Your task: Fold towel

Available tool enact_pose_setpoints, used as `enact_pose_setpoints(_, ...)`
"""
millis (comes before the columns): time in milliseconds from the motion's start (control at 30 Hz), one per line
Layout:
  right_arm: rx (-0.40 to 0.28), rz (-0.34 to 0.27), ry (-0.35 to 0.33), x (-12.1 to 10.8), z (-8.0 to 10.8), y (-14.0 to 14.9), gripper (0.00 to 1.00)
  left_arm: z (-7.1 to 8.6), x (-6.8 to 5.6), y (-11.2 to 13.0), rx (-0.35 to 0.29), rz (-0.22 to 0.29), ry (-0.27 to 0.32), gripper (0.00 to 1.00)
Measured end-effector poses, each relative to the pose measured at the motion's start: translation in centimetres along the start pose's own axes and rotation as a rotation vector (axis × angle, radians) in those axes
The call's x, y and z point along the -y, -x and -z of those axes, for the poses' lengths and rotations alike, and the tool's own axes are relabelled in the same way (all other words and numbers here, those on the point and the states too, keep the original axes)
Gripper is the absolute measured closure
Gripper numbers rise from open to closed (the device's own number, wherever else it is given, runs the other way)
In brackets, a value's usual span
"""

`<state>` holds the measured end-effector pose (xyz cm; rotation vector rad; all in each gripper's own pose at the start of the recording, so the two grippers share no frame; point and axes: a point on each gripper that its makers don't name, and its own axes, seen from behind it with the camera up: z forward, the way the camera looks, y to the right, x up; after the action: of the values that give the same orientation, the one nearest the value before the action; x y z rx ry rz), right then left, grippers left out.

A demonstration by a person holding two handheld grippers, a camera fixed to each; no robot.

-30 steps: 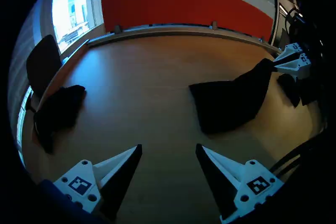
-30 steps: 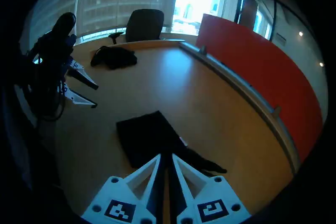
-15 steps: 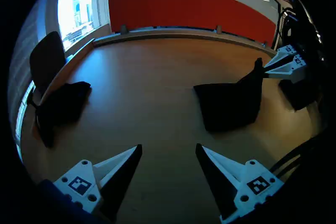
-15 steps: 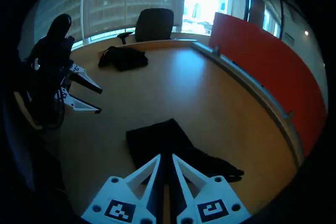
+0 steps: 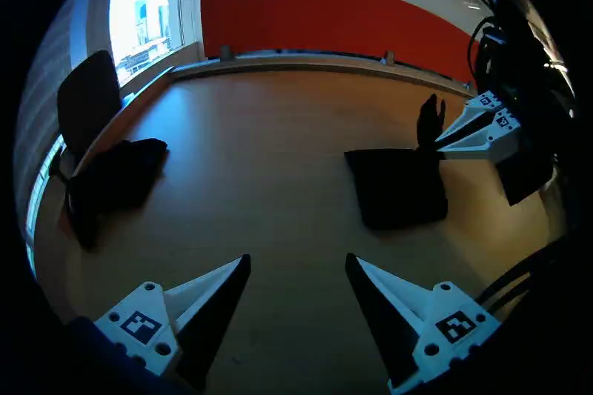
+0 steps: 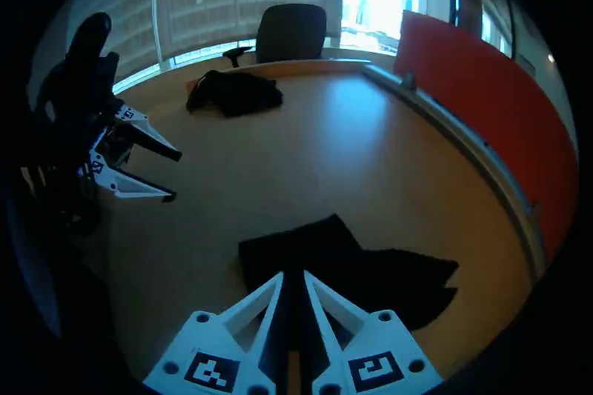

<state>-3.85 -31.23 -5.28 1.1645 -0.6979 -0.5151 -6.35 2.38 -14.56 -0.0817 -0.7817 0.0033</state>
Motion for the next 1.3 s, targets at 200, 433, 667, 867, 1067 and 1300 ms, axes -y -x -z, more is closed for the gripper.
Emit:
enact_pose_setpoints(200,0.026,-0.01,-0.053,1.7,-3.7,0.0,0.95,0.6,0.6,0.5,-0.005,0.016,-0.01,0.06)
enact_pose_setpoints(433,0.055,-0.043,-0.083,2.6,-6.0,0.7,0.94,0.9,1.1,1.1,-0.002,0.03,-0.016,0.06)
enact_pose_setpoints(667,0.056,-0.059,-0.075,2.3,-5.9,0.7,0.6,0.9,1.3,1.2,-0.003,0.037,-0.016,0.06)
enact_pose_setpoints(867,0.05,-0.082,-0.048,1.7,-5.4,0.9,0.28,0.9,1.5,1.0,-0.008,0.034,-0.016,0.06)
enact_pose_setpoints(1067,0.043,-0.117,-0.026,1.5,-4.7,1.5,0.25,1.0,1.6,0.8,-0.012,0.031,-0.014,0.06)
enact_pose_setpoints(1300,0.06,-0.128,0.006,1.5,-3.5,3.2,0.25,1.1,1.5,0.8,-0.012,0.027,-0.013,0.06)
